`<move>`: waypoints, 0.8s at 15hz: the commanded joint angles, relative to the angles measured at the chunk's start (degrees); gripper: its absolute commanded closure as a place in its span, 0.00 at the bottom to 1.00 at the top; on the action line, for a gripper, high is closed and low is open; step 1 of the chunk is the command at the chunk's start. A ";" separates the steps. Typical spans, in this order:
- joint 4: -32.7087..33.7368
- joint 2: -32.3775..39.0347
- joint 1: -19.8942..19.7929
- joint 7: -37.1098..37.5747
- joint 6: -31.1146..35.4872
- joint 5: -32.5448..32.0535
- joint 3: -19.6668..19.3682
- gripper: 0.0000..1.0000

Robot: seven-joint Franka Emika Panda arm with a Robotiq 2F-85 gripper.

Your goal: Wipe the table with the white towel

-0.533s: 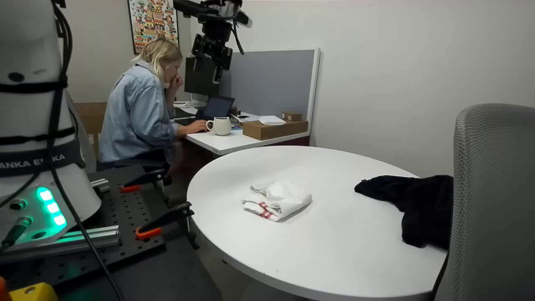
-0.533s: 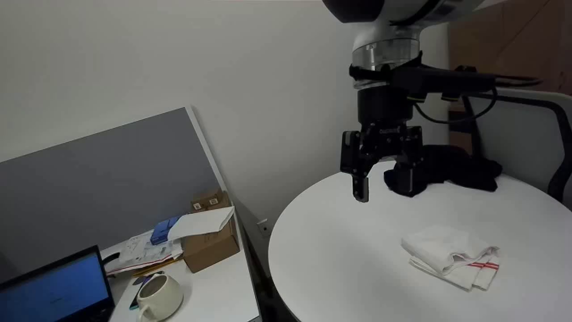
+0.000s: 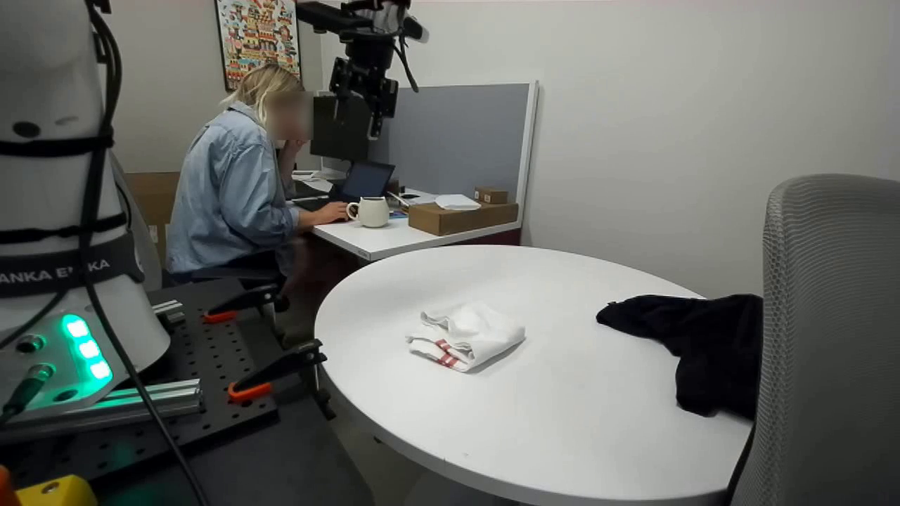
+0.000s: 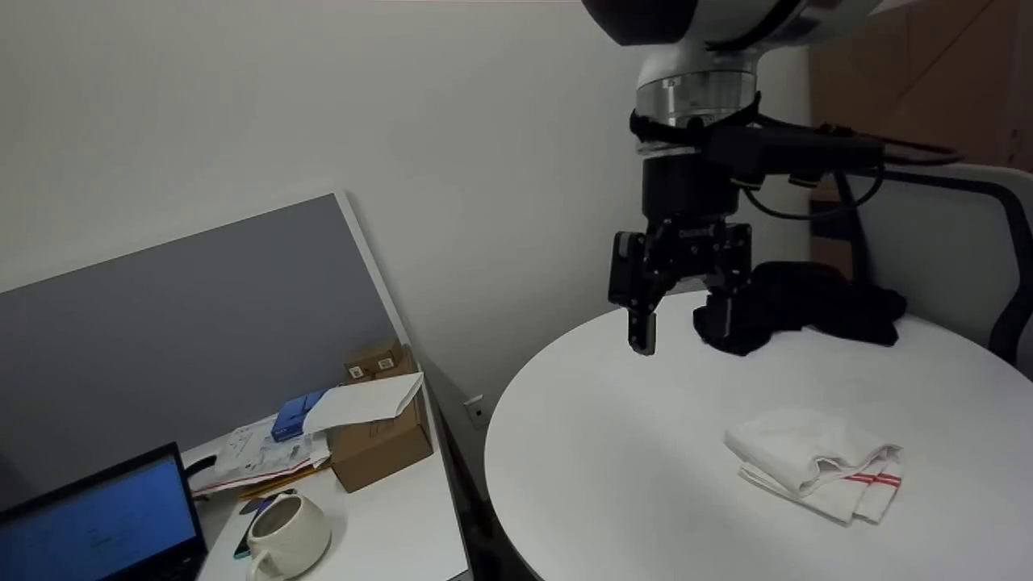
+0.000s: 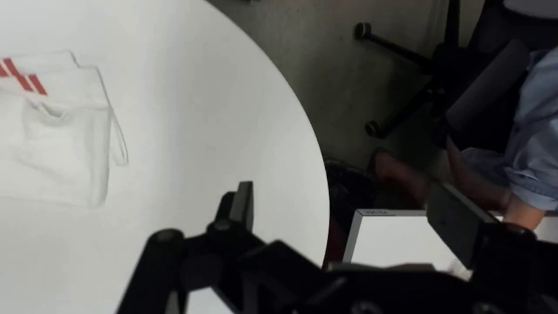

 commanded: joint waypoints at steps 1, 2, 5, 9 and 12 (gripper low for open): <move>-1.25 4.30 -0.62 -5.99 11.20 3.14 -0.62 0.00; -1.93 6.08 -0.72 -7.23 15.36 4.04 -1.05 0.00; -3.15 11.92 -1.83 -9.09 26.45 4.54 -1.83 0.00; -1.33 21.58 -5.44 -12.27 34.54 2.93 -3.05 0.00; 0.80 27.33 -10.14 -15.29 34.32 3.06 -3.25 0.00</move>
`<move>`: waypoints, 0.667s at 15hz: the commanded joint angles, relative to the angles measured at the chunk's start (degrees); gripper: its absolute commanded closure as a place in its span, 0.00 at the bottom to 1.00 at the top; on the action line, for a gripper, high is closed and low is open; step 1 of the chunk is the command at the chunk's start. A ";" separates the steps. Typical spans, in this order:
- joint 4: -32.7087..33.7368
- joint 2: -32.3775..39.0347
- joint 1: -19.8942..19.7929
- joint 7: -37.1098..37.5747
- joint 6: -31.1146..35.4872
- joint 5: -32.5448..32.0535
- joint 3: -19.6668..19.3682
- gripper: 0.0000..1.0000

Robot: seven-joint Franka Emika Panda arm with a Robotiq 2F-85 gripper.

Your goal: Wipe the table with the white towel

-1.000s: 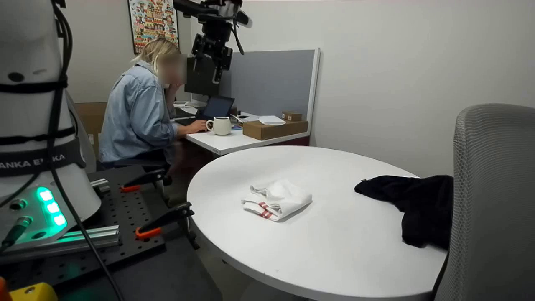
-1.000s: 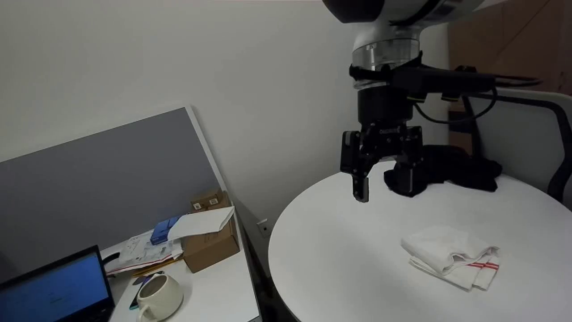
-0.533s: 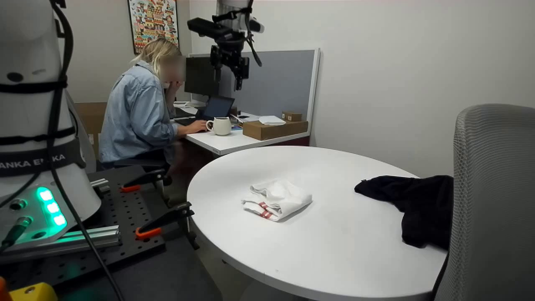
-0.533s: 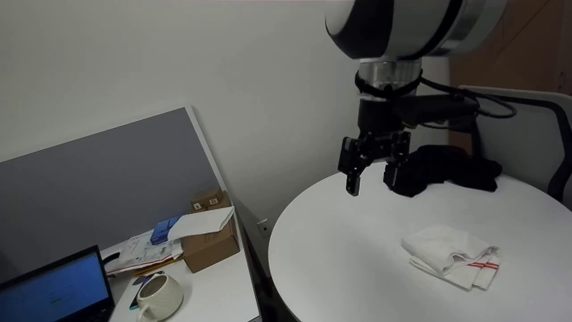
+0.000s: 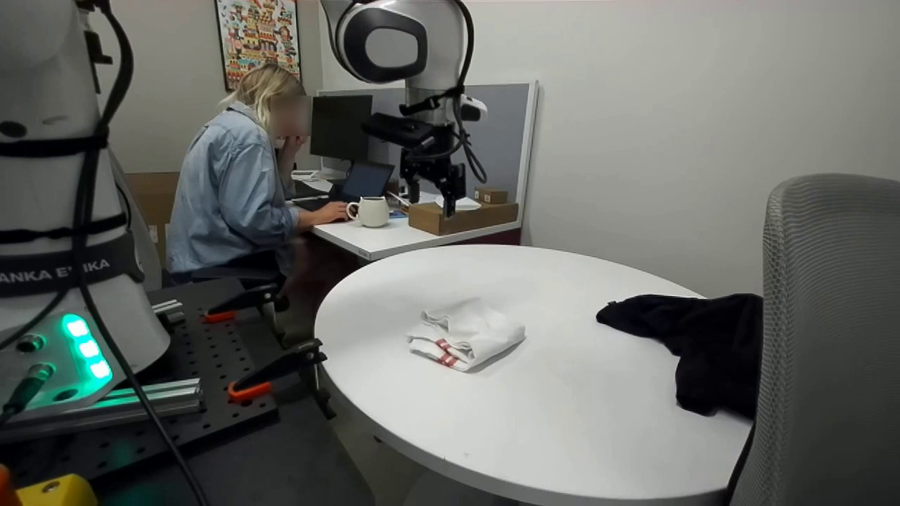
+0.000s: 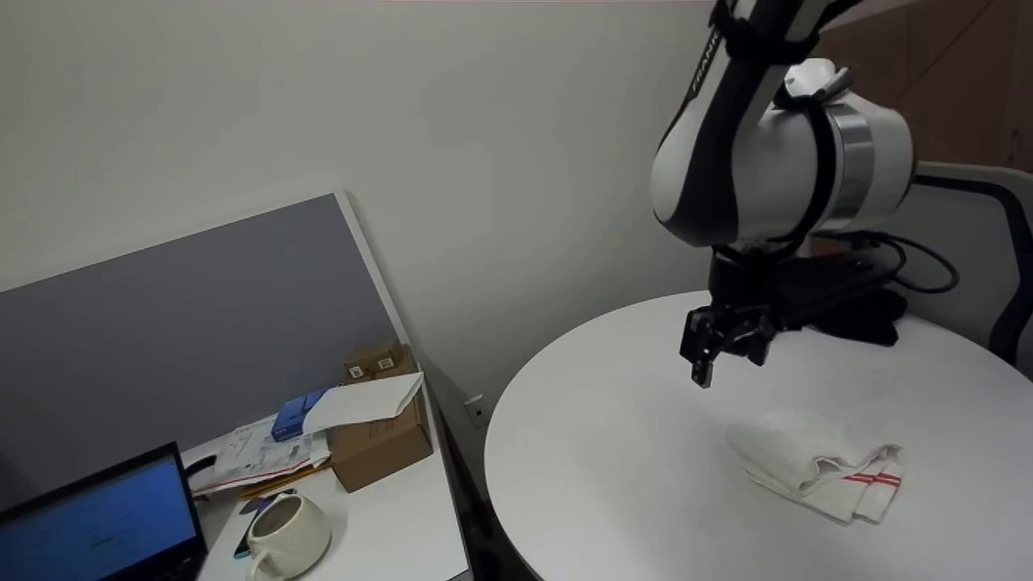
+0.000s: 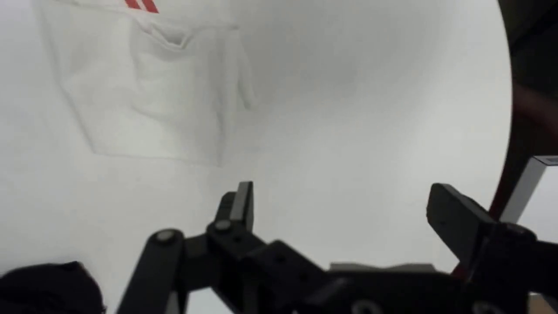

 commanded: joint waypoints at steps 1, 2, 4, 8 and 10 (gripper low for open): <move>3.81 7.46 -5.35 -3.85 0.51 0.75 0.01 0.00; 4.35 9.16 -7.23 -4.50 0.09 1.18 0.21 0.00; 4.97 12.42 -10.14 -3.76 1.09 -0.15 0.66 0.00; 6.12 18.40 -13.63 -1.44 3.57 -4.11 0.80 0.00; 6.37 21.06 -14.05 0.60 7.14 -7.09 0.42 0.00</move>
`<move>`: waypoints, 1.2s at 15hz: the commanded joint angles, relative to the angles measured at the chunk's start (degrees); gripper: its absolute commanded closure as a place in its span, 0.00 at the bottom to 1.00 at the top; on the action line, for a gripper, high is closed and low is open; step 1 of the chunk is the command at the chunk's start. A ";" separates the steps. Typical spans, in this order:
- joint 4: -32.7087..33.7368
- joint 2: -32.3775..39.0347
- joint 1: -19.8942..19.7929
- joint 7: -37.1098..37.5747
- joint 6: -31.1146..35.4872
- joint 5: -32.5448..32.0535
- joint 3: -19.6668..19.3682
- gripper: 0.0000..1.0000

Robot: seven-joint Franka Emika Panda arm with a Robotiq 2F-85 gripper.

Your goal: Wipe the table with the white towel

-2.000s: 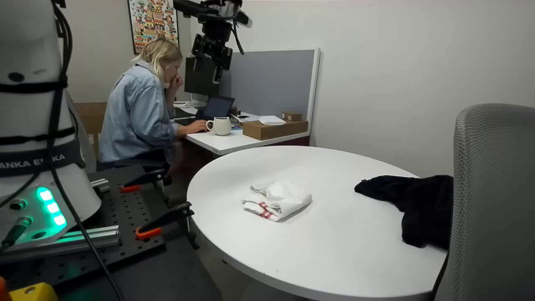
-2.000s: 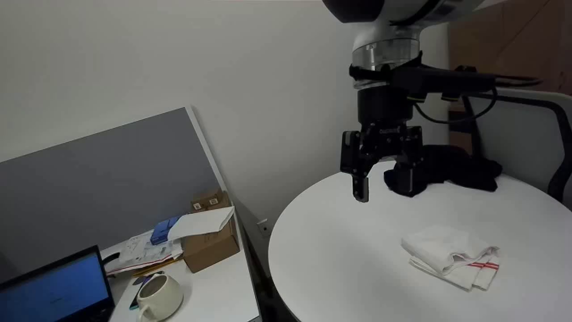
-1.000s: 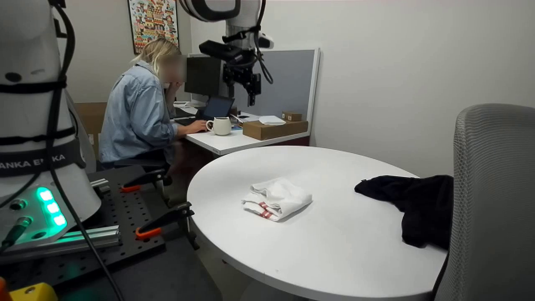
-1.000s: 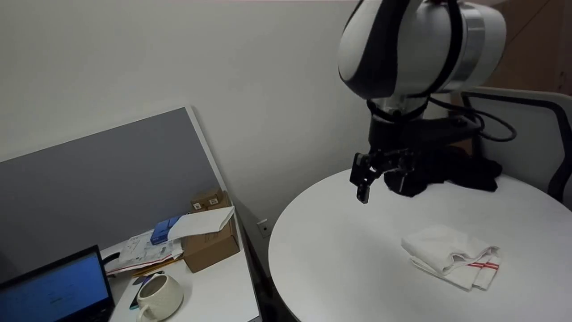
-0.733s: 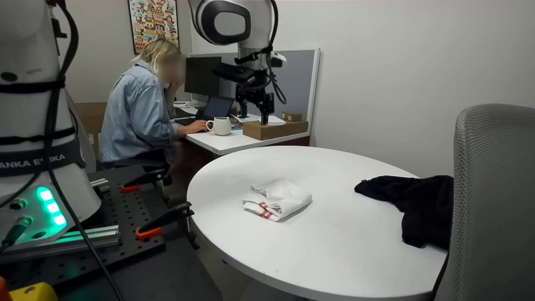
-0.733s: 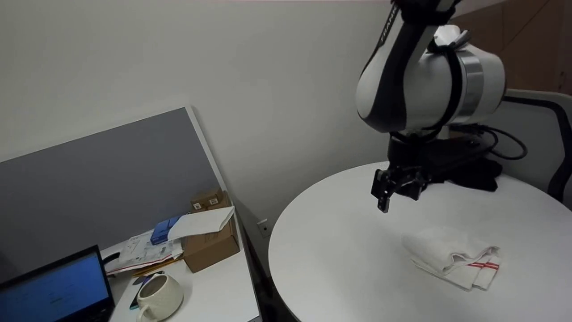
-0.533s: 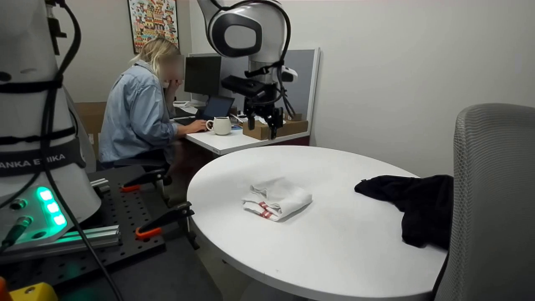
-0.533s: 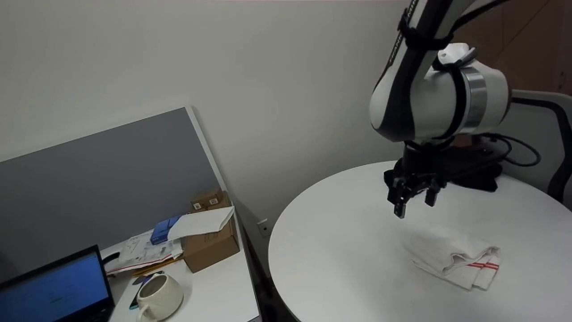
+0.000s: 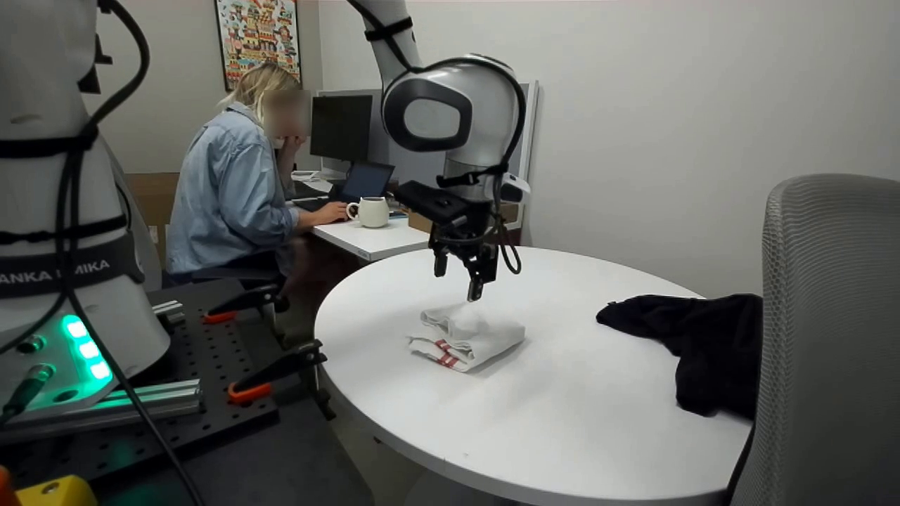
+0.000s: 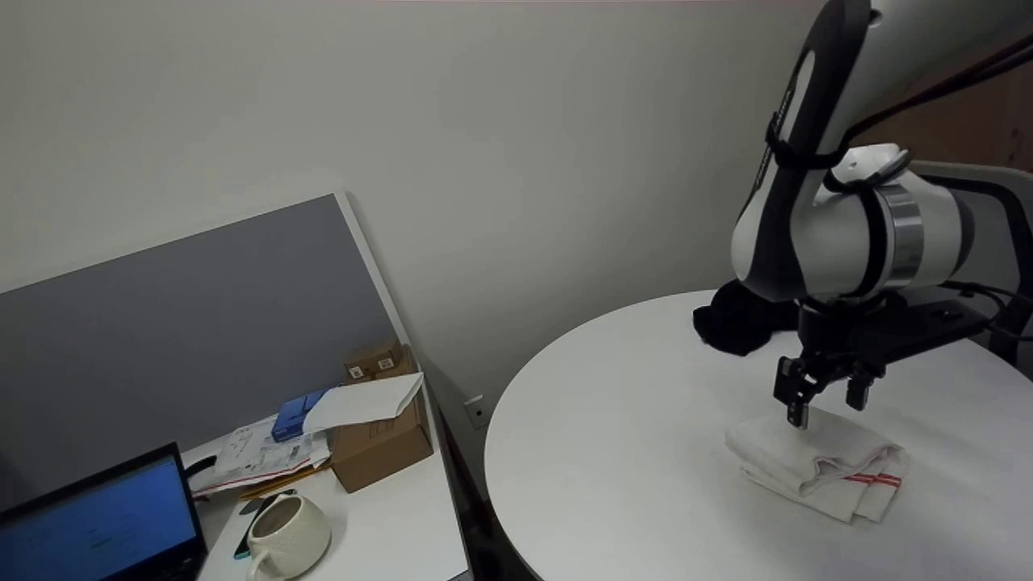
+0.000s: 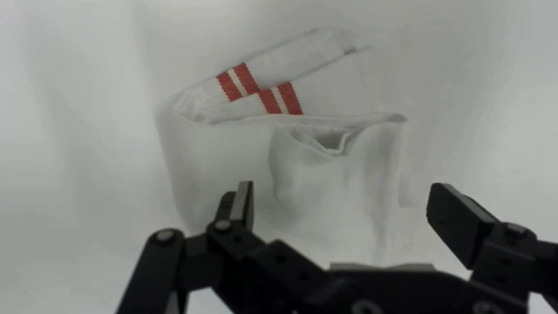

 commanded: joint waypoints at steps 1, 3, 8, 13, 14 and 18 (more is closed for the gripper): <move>1.68 5.50 -0.98 4.95 6.39 -5.85 0.16 0.00; 2.13 7.72 -0.36 8.38 10.07 -9.43 -0.38 0.00; 4.34 12.19 2.99 15.55 13.10 -16.31 -1.56 0.00; 7.96 15.45 4.06 18.58 10.77 -17.87 -0.68 0.27; 8.39 15.89 4.27 18.65 10.53 -18.07 -0.70 0.31; 9.16 17.09 4.44 18.55 10.45 -18.50 -0.66 0.60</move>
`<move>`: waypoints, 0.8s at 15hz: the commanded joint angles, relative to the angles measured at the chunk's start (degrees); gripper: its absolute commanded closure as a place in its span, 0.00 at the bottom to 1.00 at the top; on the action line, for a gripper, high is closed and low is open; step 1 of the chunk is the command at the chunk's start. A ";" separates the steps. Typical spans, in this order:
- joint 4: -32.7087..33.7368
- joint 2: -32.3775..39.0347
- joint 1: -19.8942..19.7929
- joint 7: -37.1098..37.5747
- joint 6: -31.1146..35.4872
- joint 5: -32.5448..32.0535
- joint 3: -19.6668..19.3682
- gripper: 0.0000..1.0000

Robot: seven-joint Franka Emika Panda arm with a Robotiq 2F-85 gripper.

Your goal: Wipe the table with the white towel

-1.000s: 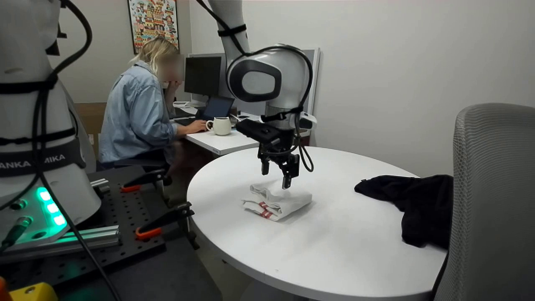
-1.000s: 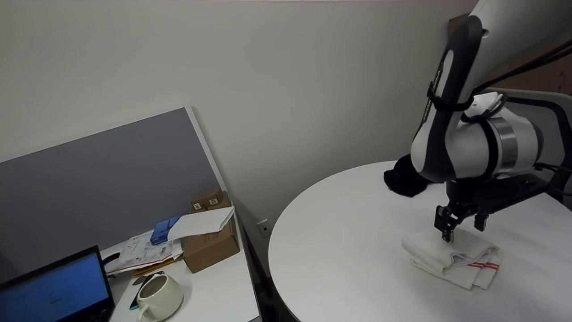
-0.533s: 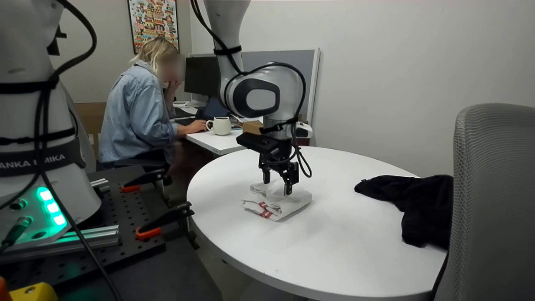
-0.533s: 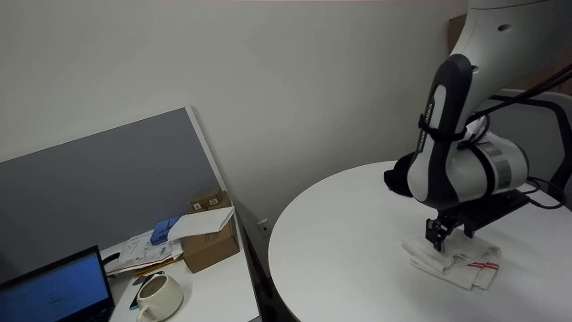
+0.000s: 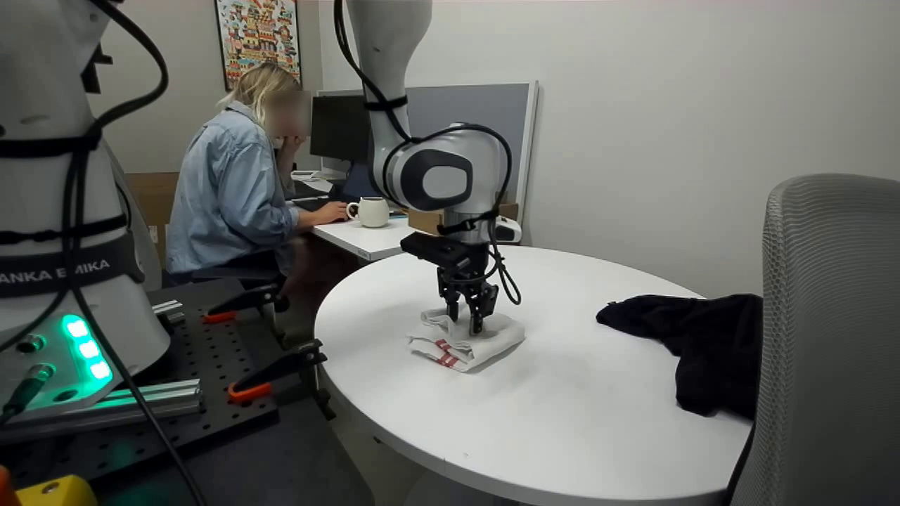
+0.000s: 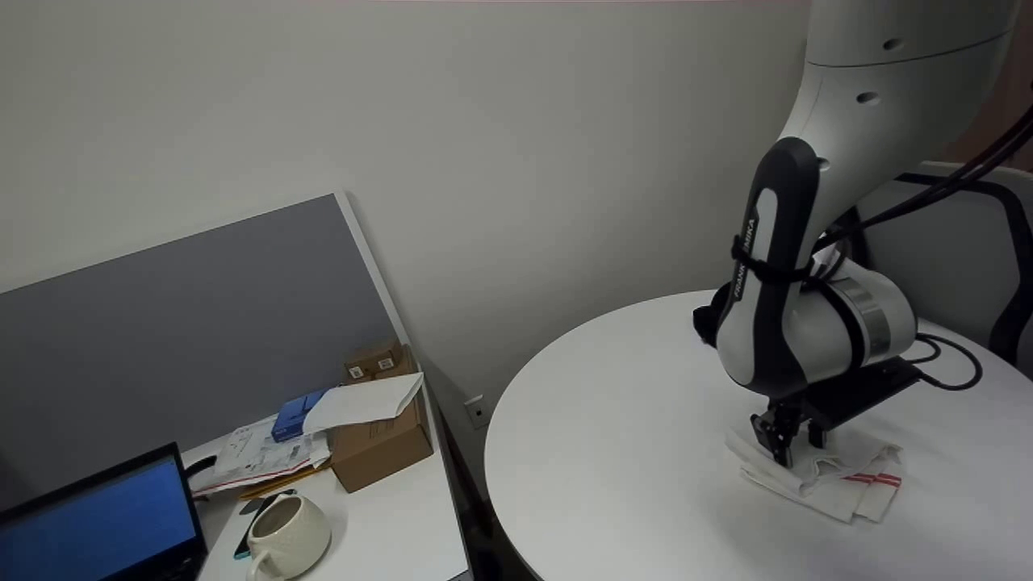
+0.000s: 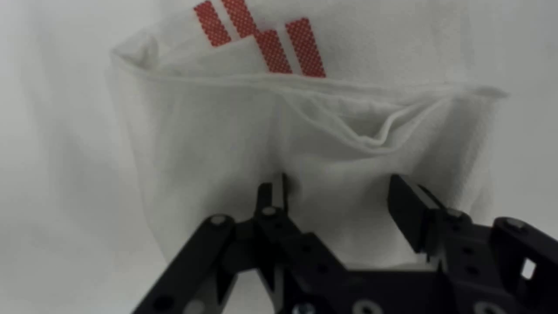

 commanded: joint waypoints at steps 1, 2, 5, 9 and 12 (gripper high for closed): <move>1.73 1.49 0.26 1.89 -1.08 -2.20 -0.29 0.69; 1.67 1.46 0.26 1.87 -1.03 -2.29 -0.30 0.76; 1.13 0.75 -1.46 0.70 -1.86 -1.55 1.90 0.99; -1.66 -2.15 -2.67 -2.39 -2.00 -1.35 8.48 0.98; -0.39 -1.20 -1.71 -3.62 -2.60 -0.98 14.09 0.98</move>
